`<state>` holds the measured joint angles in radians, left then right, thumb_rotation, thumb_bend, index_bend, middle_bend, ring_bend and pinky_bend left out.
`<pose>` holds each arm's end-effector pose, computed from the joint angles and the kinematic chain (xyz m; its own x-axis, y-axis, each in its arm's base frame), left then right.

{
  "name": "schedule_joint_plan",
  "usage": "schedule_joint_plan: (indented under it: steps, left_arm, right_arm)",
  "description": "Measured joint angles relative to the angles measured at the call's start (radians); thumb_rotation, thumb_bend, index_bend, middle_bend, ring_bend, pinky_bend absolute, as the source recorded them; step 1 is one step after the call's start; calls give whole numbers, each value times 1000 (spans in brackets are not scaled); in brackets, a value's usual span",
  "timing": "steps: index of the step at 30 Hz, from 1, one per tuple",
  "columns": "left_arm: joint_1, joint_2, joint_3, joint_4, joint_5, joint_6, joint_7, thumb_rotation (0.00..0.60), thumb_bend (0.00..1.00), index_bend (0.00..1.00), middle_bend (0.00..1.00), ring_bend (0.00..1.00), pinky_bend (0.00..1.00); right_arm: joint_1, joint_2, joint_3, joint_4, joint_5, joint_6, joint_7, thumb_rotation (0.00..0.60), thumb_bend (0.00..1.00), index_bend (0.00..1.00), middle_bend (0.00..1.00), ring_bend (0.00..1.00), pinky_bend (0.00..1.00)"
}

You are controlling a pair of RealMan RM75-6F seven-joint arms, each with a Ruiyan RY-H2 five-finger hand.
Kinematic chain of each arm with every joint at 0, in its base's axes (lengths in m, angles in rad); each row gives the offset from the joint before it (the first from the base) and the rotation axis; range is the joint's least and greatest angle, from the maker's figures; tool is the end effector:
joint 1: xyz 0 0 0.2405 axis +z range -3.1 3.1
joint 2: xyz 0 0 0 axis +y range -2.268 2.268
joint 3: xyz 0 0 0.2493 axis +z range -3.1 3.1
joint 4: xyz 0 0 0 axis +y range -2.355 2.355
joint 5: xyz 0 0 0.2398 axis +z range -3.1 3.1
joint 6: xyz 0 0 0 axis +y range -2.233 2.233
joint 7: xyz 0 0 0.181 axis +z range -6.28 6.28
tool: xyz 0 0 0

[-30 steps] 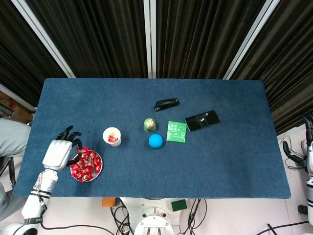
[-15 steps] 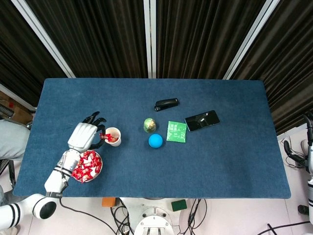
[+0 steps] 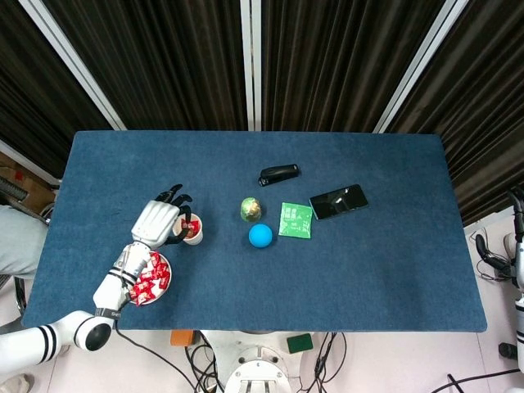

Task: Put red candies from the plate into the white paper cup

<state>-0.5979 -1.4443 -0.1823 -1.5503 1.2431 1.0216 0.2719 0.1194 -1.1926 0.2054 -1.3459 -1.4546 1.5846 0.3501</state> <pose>-0.1672 0.3609 -0.0197 0.4120 0.2089 0.8869 0.8821 -0.3353 -0.3308 -0.3392 -0.2645 0.1875 0.2098 0.2807 0.9366 -0.9724 -0.0398 0.2298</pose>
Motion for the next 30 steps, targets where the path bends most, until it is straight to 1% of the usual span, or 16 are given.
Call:
schedule_joint_plan:
  steps: [2, 4, 11, 15, 18, 22, 25, 28, 30]
  left_arm:
    - [-1, 2, 4, 2, 0, 3, 2, 600, 379, 413, 247, 33, 206]
    - [-1, 4, 7, 2, -3, 8, 3, 600, 379, 389, 244, 33, 206]
    - [14, 24, 21, -24, -3, 36, 10, 600, 379, 373, 239, 33, 207]
    - [50, 55, 40, -76, 22, 97, 10, 600, 378, 383, 238, 33, 207]
    - [103, 87, 74, -122, 54, 170, 13, 600, 373, 391, 239, 33, 206]
    - [202, 129, 153, -162, 81, 260, 27, 599, 362, 393, 240, 33, 206]
    - [260, 158, 207, -182, 87, 283, 24, 593, 353, 393, 240, 33, 207]
    - [298, 172, 241, -187, 92, 294, 7, 582, 352, 393, 236, 33, 207]
    - [313, 174, 253, -184, 92, 295, -4, 569, 351, 394, 233, 34, 208]
  right_arm:
    - [0, 1, 1, 0, 2, -2, 1, 600, 348, 0, 0, 0, 0]
    - [0, 1, 0, 1, 2, -3, 1, 600, 349, 0, 0, 0, 0]
    - [4, -5, -2, 2, -2, -6, 1, 600, 349, 0, 0, 0, 0]
    - [4, -2, 1, 1, -3, -2, 1, 600, 349, 0, 0, 0, 0]
    - [4, 1, 3, 0, -2, -1, 4, 600, 349, 0, 0, 0, 0]
    - [7, 0, 1, 1, -7, -4, 6, 600, 349, 0, 0, 0, 0]
    - [9, -2, -2, 1, -12, -4, 6, 600, 349, 0, 0, 0, 0]
    - [9, -2, -3, -2, -15, -2, 4, 600, 349, 0, 0, 0, 0]
    - [8, -1, -3, -5, -16, 1, 1, 600, 349, 0, 0, 0, 0]
